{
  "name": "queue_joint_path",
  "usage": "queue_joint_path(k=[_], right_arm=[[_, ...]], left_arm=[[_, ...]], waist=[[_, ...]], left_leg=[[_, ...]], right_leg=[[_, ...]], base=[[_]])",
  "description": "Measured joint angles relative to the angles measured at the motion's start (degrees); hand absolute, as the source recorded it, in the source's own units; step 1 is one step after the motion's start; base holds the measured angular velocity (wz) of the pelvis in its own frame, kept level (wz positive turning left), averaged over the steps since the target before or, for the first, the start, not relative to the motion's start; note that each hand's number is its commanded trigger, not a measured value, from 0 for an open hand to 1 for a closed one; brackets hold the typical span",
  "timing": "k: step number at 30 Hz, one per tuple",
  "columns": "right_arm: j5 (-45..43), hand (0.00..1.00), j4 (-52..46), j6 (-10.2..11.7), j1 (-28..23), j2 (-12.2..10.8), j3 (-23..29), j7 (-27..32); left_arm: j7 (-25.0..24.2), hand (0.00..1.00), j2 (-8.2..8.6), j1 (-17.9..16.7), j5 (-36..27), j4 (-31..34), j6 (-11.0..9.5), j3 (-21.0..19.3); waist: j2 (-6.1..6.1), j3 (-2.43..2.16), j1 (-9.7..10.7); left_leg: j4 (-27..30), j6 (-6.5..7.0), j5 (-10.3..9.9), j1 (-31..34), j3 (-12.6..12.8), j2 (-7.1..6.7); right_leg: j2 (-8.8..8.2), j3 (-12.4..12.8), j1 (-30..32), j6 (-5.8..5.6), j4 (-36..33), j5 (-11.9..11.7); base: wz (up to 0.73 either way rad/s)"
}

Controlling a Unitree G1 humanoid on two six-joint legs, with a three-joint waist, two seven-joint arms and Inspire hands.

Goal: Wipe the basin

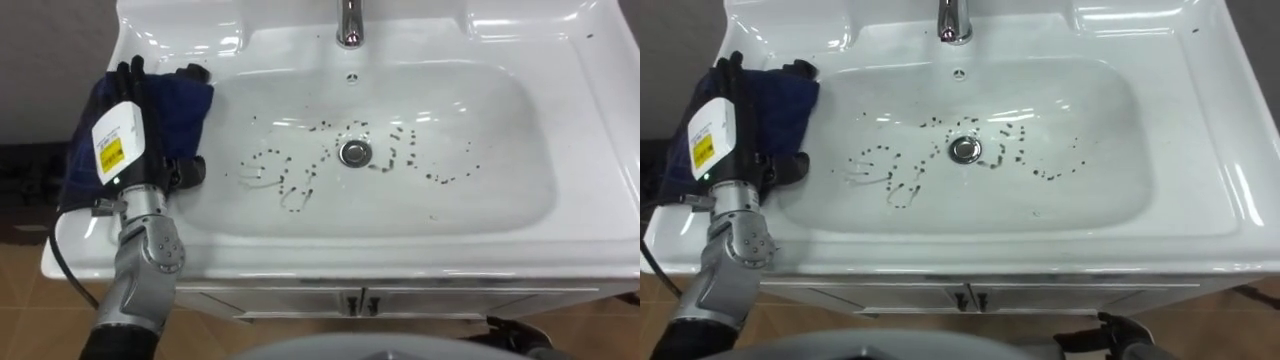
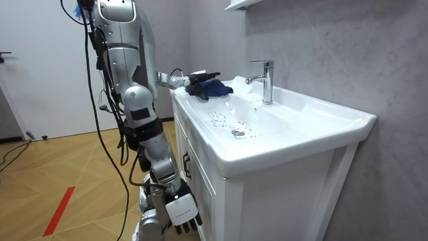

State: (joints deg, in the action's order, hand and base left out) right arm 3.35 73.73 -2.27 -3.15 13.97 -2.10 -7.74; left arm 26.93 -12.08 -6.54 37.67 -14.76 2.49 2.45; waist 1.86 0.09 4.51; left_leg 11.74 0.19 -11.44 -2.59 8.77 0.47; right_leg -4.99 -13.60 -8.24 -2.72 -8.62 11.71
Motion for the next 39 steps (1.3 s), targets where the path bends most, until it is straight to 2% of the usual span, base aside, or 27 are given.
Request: queue_joint_path(k=[4,7,9,13,18,21,26,32,33,34,35,36,39], right_arm=[[-1.21,0.0,0.04,-0.41,0.1,-0.02,-0.03,-0.02],[-1.45,0.0,-0.07,-1.14,-0.28,-0.07,-0.12,0.1],[-2.97,0.0,0.09,-2.07,-0.4,-0.1,-0.03,0.27],[-6.61,0.0,0.04,-3.17,-0.68,-0.04,-0.03,0.25],[-14.37,0.0,-0.47,-6.39,-2.17,-0.25,-0.05,-0.66],[-15.71,0.0,-0.04,-8.03,-2.74,-0.5,-0.74,-1.32],[-17.43,0.0,0.02,-8.92,-2.42,-0.8,-1.1,-2.08],[-17.48,0.0,0.02,-10.41,-2.4,-0.76,-1.06,-3.08],[-17.48,0.0,0.02,-10.4,-2.38,-0.72,-1.06,-3.24],[-17.48,0.0,0.02,-10.39,-2.35,-0.7,-1.05,-3.3],[-17.56,0.0,0.02,-10.41,-2.27,-0.67,-1.03,-3.4],[-18.02,0.0,0.02,-10.39,-2.11,-0.69,-1.04,-3.45],[-19.84,0.0,-0.04,-10.44,-1.89,-0.69,-0.94,-3.6]], left_arm=[[0.01,0.0,0.01,0.03,-0.16,-0.88,-0.08,0.0],[0.1,0.0,0.05,0.45,-6.23,-3.28,-0.39,-0.04],[0.2,0.0,0.04,0.55,-9.8,-5.46,-2.3,-0.02],[1.23,0.0,0.01,1.74,-13.31,-8.46,-4.06,-0.09],[2.46,0.0,0.05,3.2,-13.52,-14.2,-5.97,-0.44],[2.62,0.0,0.11,4.59,-14.64,-18.39,-7.49,-0.6],[2.26,0.0,0.3,7.03,-14.68,-22.2,-8.01,-2.13],[1.54,0.0,0.28,7.64,-14.72,-23.49,-8.0,-3.4],[1.43,0.07,0.28,7.65,-14.76,-23.49,-8.0,-3.4],[1.37,0.62,0.28,7.68,-14.76,-23.49,-8.0,-3.4],[1.32,0.75,0.29,7.68,-14.78,-23.51,-8.0,-3.39],[1.32,1.0,0.29,7.59,-15.03,-23.53,-8.0,-3.39],[1.19,1.0,0.29,7.56,-15.11,-23.67,-8.0,-3.41]], waist=[[-0.18,-0.11,0.04],[-0.36,-0.3,0.06],[-0.37,-0.32,0.01],[-0.22,-0.43,-0.11],[0.01,-0.5,-0.15],[-0.01,-0.51,-0.4],[-0.31,-0.69,-0.46],[-0.71,-0.96,-1.08],[-0.71,-0.97,-1.5],[-0.71,-0.97,-1.68],[-0.68,-0.98,-1.86],[-0.62,-1.02,-1.87],[-0.35,-1.19,-1.87]], left_leg=[[-0.01,0.0,0.0,0.04,0.02,0.0],[0.01,0.0,0.0,-0.12,-0.03,-0.01],[0.01,0.01,0.0,-0.83,-0.02,-0.03],[-0.4,-0.06,0.03,-1.62,0.42,0.08],[-1.31,-0.13,0.06,-3.16,1.58,0.3],[-1.61,-0.28,0.23,-4.11,2.06,0.39],[-1.8,-0.62,0.55,-5.11,2.8,0.72],[-2.2,-1.2,1.25,-5.68,2.77,1.2],[-2.2,-1.23,1.27,-5.79,2.75,1.26],[-2.2,-1.25,1.28,-5.84,2.7,1.29],[-2.19,-1.27,1.3,-5.92,2.43,1.29],[-2.2,-1.29,1.3,-5.99,1.92,1.27],[-2.21,-1.31,1.32,-6.1,1.84,1.27]], right_leg=[[0.0,0.05,0.02,0.0,-0.01,0.0],[0.0,0.08,-0.17,0.0,-0.06,0.0],[0.01,0.19,-0.82,0.0,-0.05,0.0],[0.14,0.96,-1.06,0.0,-0.24,0.0],[0.28,2.43,-1.77,0.02,-0.37,0.01],[0.35,3.06,-2.12,0.21,-0.65,0.09],[0.67,4.07,-1.93,0.58,-1.22,0.69],[1.24,4.2,-1.9,1.34,-1.31,0.72],[1.31,4.29,-1.93,1.46,-1.32,0.71],[1.35,4.35,-1.94,1.5,-1.31,0.7],[1.42,4.51,-1.99,1.54,-1.29,0.71],[1.48,4.68,-2.05,1.57,-1.27,0.73],[1.51,4.83,-2.11,1.62,-1.26,0.76]], base=[[0.0],[0.0],[-0.02],[-0.11],[-0.14],[-0.12],[-0.09],[-0.03],[-0.11],[-0.09],[-0.06],[-0.06],[-0.02]])
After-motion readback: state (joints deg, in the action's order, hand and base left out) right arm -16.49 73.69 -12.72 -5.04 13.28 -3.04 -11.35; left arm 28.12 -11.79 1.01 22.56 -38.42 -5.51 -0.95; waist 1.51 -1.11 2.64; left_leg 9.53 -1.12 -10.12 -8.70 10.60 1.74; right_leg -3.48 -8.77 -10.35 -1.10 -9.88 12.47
